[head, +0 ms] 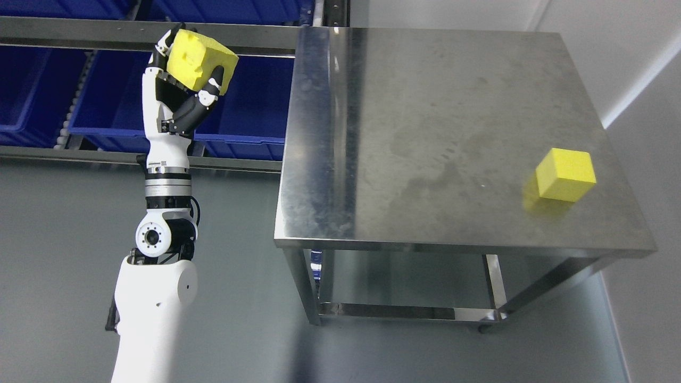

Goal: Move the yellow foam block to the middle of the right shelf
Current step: 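Lift the yellow cube up off the table with the left hand, then hold the cube raised in the left hand while turning toward the blue bins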

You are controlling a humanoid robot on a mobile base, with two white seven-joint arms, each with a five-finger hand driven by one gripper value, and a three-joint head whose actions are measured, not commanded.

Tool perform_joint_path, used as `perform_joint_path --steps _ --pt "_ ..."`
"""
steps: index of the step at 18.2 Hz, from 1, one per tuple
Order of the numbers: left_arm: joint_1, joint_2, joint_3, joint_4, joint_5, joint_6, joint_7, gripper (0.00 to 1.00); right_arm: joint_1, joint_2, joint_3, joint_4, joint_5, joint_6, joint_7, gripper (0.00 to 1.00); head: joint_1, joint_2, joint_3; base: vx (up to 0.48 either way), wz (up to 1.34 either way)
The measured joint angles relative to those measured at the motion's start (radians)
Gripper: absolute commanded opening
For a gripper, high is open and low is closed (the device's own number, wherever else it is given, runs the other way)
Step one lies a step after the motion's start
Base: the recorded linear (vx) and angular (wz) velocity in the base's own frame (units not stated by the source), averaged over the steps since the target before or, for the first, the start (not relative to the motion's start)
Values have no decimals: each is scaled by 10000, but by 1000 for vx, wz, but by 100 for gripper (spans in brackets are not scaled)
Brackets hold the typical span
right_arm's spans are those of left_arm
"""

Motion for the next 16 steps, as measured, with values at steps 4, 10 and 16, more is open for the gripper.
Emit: perform_joint_path --steps 4,10,16 --pt "351 -46 72 -328 -129 396 -45 26 -1 0 0 0 0 0 23 100 0 0 0 -15 718" --pt "598 -92 381 -699 -209 1005 -20 26 0 0 0 0 0 0 53 100 0 0 0 -2 746" --pt "706 -116 816 -1017 -242 1990 289 26 -1 0 0 0 0 0 98 100 0 -1 0 0 814"
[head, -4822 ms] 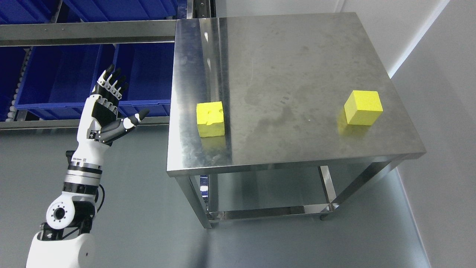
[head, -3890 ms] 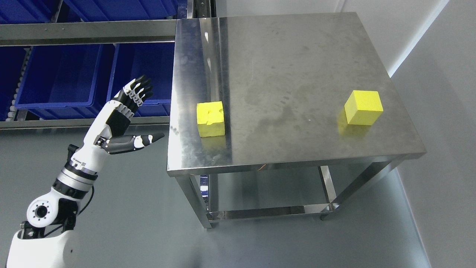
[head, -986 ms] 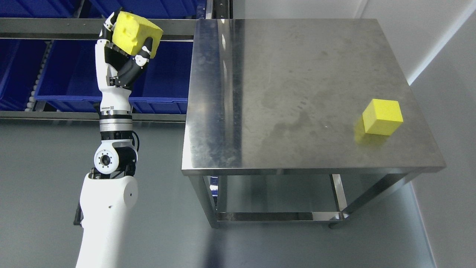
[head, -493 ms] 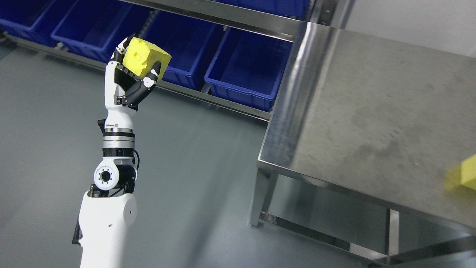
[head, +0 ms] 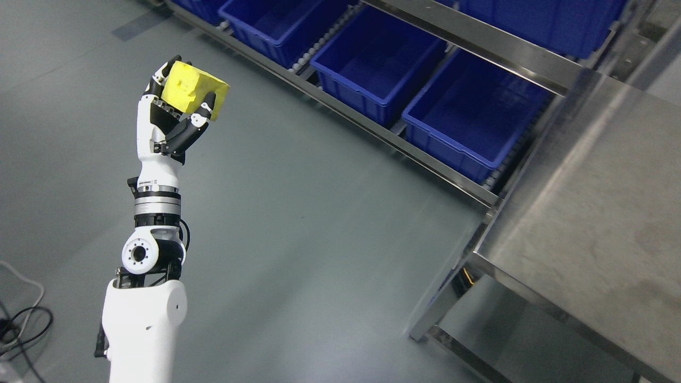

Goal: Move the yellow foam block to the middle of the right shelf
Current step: 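Hold the cube raised in the left hand while turning toward the blue bins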

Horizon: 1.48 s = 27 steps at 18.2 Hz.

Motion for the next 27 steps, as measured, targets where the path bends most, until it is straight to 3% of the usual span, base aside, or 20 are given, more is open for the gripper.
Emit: perform_joint_path --steps 13,27 --pt "51 -26 561 -585 -16 308 79 26 0 0 0 0 0 0 -56 100 0 -1 0 17 733" --pt "85 -35 791 -947 -17 399 19 26 0 0 0 0 0 0 -56 100 0 -1 0 200 150"
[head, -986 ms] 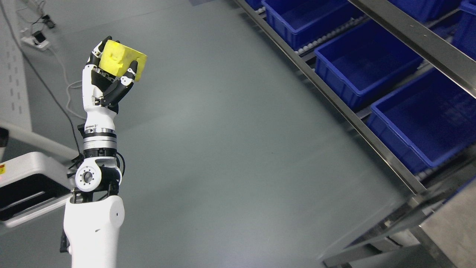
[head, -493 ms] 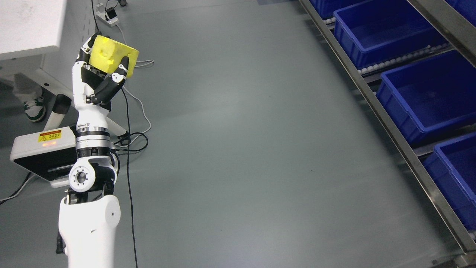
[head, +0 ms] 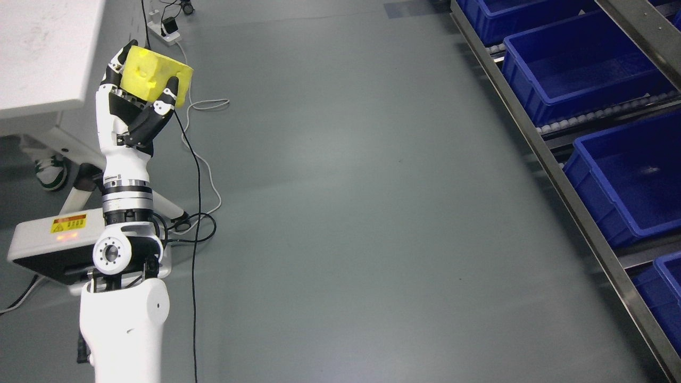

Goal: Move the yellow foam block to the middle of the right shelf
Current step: 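Hold the cube raised in the left hand while turning toward the blue bins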

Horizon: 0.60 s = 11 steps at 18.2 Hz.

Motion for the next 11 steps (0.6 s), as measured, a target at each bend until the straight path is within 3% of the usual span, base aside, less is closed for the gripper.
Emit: perform_joint_path --steps 11 --pt "128 -3 33 -92 0 42 -11 26 3 0 0 0 0 0 -2 100 0 0 0 405 -375"
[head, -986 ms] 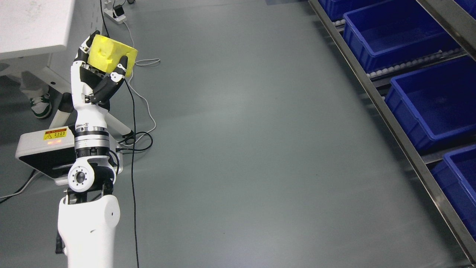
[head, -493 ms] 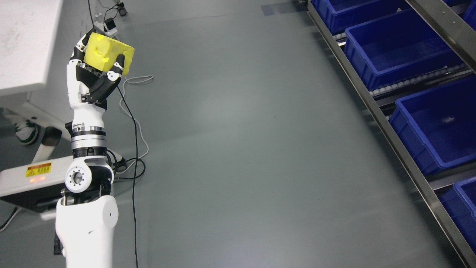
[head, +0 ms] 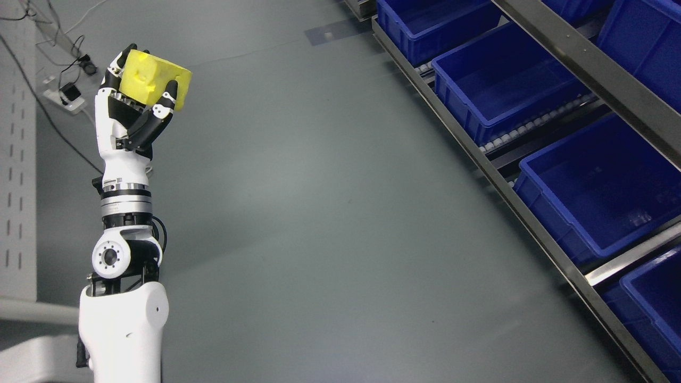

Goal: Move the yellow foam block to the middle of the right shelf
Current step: 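Hold the cube raised in the left hand while turning toward the blue bins, then extend the left hand over the middle blue bin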

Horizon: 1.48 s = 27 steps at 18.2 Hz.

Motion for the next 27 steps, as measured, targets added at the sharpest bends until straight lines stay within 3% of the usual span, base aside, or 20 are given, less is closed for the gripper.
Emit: perform_joint_path --steps 16,27 --pt "6 0 -84 -88 7 -52 -47 26 -3 0 0 0 0 0 0 100 0 0 0 458 -338" --pt "-158 0 -244 -410 14 -223 -573 26 -2 0 0 0 0 0 0 100 0 0 0 299 -458"
